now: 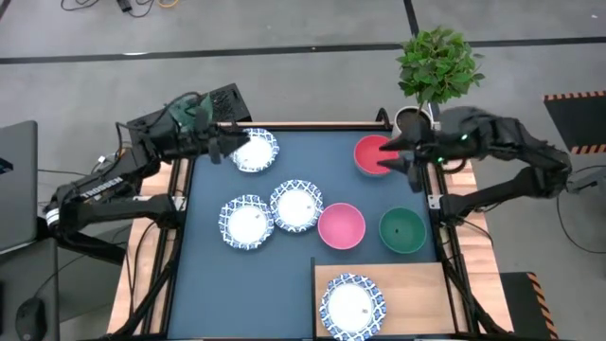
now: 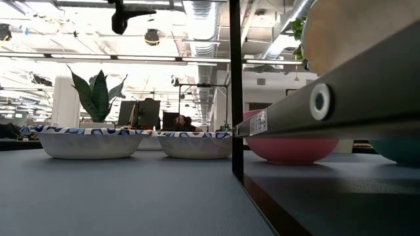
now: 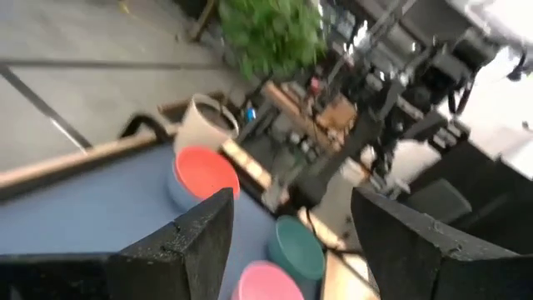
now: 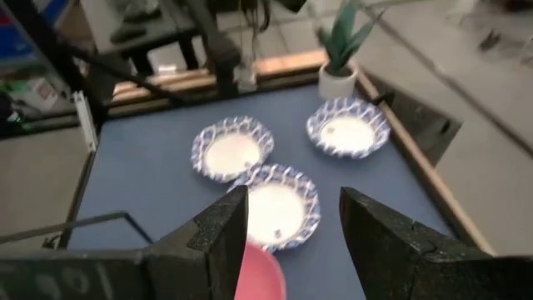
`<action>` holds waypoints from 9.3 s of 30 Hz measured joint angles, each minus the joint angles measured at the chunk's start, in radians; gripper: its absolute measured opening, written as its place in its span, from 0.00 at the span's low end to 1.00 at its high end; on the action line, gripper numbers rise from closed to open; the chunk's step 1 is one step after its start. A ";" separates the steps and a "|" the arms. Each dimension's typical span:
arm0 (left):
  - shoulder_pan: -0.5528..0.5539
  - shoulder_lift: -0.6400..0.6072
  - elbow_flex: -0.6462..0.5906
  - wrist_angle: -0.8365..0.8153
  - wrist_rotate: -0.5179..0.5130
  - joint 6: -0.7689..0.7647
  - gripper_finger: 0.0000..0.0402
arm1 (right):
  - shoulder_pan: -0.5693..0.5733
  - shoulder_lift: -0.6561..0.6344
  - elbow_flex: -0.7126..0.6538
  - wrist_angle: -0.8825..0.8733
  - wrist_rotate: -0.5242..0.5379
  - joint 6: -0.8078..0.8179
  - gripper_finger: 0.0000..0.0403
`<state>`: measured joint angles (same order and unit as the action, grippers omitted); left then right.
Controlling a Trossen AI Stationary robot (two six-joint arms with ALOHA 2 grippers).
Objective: Place and stack bowls onto a shelf
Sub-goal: Stack the white patterned bowl on the white patterned bowl on the shelf
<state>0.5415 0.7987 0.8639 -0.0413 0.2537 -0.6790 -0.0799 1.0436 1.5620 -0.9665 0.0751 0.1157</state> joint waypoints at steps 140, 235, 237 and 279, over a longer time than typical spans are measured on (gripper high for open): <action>0.262 0.229 0.000 -0.012 0.197 0.252 0.57 | -0.047 -0.021 0.000 0.021 -0.110 0.197 0.53; 0.016 0.660 0.000 -0.520 -0.396 0.941 0.67 | -0.274 0.305 0.000 -0.248 -0.230 0.034 0.53; 0.016 0.660 0.000 -0.505 -0.397 0.951 0.67 | -0.274 0.305 0.000 -0.248 -0.229 0.033 0.53; -0.010 0.708 -0.032 -0.467 -0.450 0.971 0.13 | -0.274 0.304 0.000 -0.245 -0.228 0.061 0.53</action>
<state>0.5312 1.5070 0.8316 -0.5081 -0.1962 0.2924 -0.3542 1.3479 1.5623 -1.2114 -0.1524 0.1764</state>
